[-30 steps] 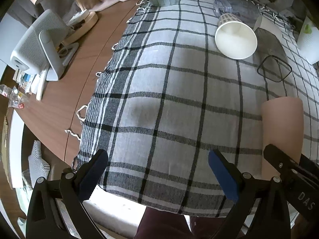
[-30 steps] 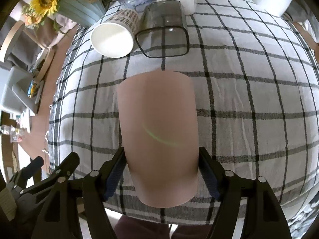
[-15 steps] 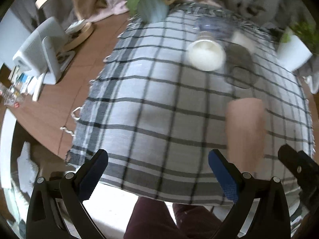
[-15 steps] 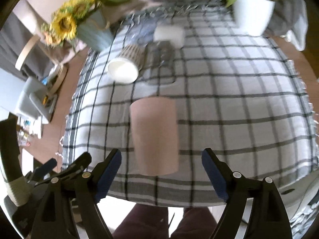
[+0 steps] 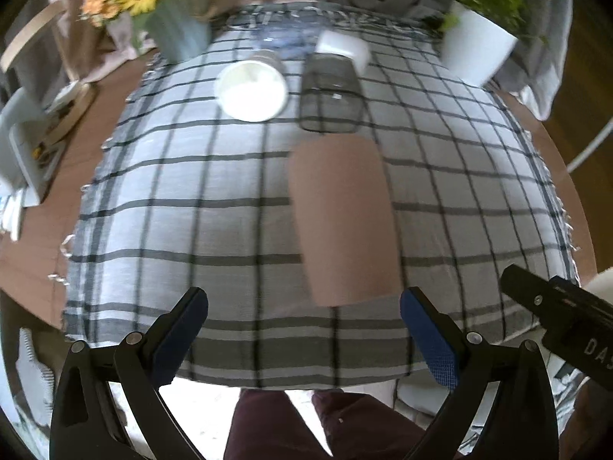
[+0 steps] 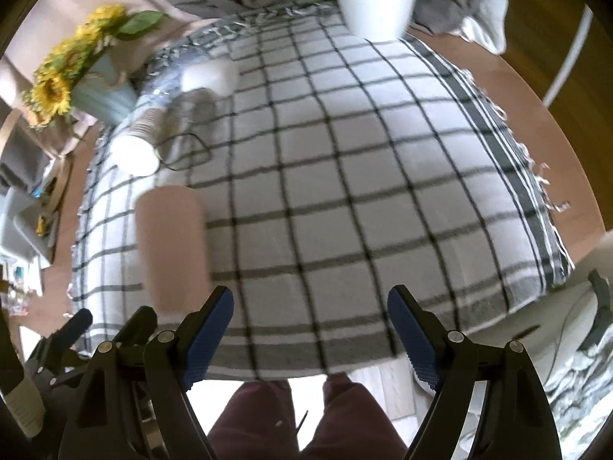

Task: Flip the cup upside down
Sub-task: 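Bring the peach cup to the left tool while the left tool closes on it, then rotate the peach cup upright with the left tool, rim facing the cloth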

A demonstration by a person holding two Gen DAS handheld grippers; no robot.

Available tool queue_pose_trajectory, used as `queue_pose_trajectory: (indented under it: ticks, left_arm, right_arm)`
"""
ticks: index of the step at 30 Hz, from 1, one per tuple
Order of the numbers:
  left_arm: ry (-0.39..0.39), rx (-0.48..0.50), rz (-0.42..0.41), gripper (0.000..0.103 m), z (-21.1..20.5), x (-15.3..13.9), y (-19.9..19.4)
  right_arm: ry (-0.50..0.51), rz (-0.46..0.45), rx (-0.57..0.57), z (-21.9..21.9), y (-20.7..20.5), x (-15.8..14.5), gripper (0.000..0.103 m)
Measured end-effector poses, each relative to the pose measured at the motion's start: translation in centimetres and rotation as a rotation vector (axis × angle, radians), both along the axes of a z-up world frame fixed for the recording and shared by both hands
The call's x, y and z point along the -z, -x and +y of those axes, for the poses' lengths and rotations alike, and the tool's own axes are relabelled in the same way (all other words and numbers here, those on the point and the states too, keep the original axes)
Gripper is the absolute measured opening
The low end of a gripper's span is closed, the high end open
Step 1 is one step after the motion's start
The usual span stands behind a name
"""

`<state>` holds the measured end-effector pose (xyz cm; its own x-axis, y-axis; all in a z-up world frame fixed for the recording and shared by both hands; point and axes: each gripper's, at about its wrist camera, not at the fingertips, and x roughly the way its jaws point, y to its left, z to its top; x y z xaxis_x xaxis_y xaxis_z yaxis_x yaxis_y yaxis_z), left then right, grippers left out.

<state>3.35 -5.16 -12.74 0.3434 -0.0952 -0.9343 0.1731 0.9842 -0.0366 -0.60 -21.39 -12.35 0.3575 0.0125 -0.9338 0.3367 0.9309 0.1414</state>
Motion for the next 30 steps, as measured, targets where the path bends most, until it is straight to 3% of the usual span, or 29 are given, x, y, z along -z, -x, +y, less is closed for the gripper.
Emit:
queue_pose_trajectory:
  ticks: [11,15,18,21,30]
  left_arm:
    - [0.003,0.047,-0.005,0.094,-2.2,2.5,-0.4]
    - [0.003,0.053,0.003,0.075,-2.5,3.1,-0.8]
    - [-0.009,0.052,0.0,0.072,-2.6,3.4,-0.9]
    - [0.001,0.059,0.001,0.065,-2.7,3.2,-0.9]
    - [0.008,0.054,-0.032,0.063,-1.8,0.6,-0.2]
  right_arm:
    - [0.024,0.07,0.071,-2.5,2.0,2.4,0.083]
    - [0.023,0.09,0.073,-2.8,2.3,3.1,0.083]
    - [0.021,0.099,0.07,-2.9,2.2,3.3,0.083]
    - [0.02,0.104,0.064,-2.7,2.2,3.5,0.083]
    - [-0.006,0.075,0.026,-2.0,1.4,2.6,0.083]
